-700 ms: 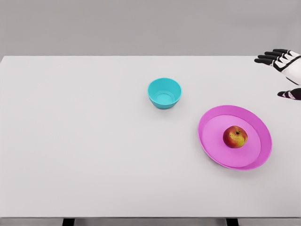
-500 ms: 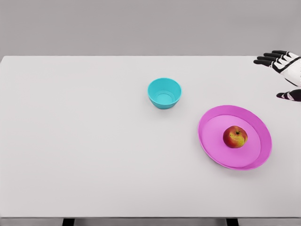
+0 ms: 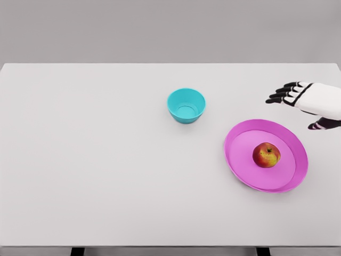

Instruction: Put the apple from the pink plate into the blue bowl with your right arm

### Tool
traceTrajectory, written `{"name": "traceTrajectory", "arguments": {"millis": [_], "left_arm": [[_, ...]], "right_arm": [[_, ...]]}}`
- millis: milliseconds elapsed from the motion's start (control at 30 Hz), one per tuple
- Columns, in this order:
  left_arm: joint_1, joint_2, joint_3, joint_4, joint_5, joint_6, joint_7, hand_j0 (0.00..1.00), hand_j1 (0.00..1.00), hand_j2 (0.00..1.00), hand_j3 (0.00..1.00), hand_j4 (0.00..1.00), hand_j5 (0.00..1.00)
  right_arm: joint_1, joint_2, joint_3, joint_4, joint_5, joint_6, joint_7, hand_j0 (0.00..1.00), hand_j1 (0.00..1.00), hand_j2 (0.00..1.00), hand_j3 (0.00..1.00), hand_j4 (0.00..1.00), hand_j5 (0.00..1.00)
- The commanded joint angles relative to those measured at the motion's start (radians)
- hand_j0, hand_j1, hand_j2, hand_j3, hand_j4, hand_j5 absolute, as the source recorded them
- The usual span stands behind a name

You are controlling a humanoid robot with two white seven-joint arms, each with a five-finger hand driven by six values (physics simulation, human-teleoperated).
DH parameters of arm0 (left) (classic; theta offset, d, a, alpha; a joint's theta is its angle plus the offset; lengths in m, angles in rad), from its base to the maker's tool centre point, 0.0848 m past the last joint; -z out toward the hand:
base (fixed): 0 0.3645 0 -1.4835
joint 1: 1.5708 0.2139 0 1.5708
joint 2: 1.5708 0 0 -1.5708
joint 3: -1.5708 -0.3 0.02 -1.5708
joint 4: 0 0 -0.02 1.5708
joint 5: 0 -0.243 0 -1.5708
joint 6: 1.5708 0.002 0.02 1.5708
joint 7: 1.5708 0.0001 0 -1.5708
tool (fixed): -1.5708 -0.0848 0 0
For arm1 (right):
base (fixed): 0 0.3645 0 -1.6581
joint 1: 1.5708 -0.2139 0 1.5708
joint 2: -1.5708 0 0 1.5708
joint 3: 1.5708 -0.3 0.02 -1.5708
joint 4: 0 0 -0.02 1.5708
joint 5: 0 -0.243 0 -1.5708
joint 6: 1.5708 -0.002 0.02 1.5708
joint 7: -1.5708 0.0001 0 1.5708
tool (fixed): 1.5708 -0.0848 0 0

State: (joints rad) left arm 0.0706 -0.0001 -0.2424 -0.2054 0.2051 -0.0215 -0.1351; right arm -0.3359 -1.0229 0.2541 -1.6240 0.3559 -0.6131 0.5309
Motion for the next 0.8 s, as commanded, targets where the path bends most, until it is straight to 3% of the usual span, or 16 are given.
{"name": "traceTrajectory", "arguments": {"millis": [0,33,167,367,467,600,767], "left_arm": [[0.000,0.000,0.000,0.000,0.000,0.000,0.000,1.00,1.00,1.00,1.00,1.00,1.00],[0.000,0.000,0.000,0.000,0.000,0.000,-0.001,1.00,1.00,1.00,1.00,1.00,1.00],[0.000,0.000,0.000,0.000,0.000,0.000,0.000,1.00,1.00,1.00,1.00,1.00,1.00],[0.000,0.000,0.000,0.000,0.000,0.000,-0.001,1.00,1.00,1.00,1.00,1.00,1.00],[0.000,0.000,0.000,0.000,0.000,0.000,-0.001,1.00,1.00,1.00,1.00,1.00,1.00],[0.000,0.000,0.000,0.000,0.000,0.000,0.000,1.00,1.00,1.00,1.00,1.00,1.00],[0.000,0.000,0.000,0.000,0.000,0.000,0.000,1.00,1.00,1.00,1.00,1.00,1.00]], "right_arm": [[0.000,0.004,0.007,-0.027,-0.005,0.002,0.032,1.00,1.00,1.00,1.00,1.00,1.00],[-0.012,0.018,0.007,-0.036,-0.005,0.002,0.080,1.00,1.00,1.00,1.00,1.00,1.00],[-0.046,0.049,0.074,-0.037,-0.006,0.002,0.080,1.00,1.00,1.00,1.00,1.00,1.00],[-0.043,0.006,0.091,-0.039,-0.006,0.002,0.080,1.00,1.00,1.00,1.00,1.00,1.00],[-0.031,-0.005,0.091,-0.042,-0.006,0.002,0.080,1.00,1.00,1.00,1.00,1.00,1.00],[0.008,-0.028,0.093,-0.112,-0.006,0.002,0.080,1.00,1.00,1.00,1.00,1.00,1.00],[0.047,-0.028,0.094,-0.112,-0.005,0.002,0.080,1.00,1.00,1.00,1.00,1.00,1.00]]}}
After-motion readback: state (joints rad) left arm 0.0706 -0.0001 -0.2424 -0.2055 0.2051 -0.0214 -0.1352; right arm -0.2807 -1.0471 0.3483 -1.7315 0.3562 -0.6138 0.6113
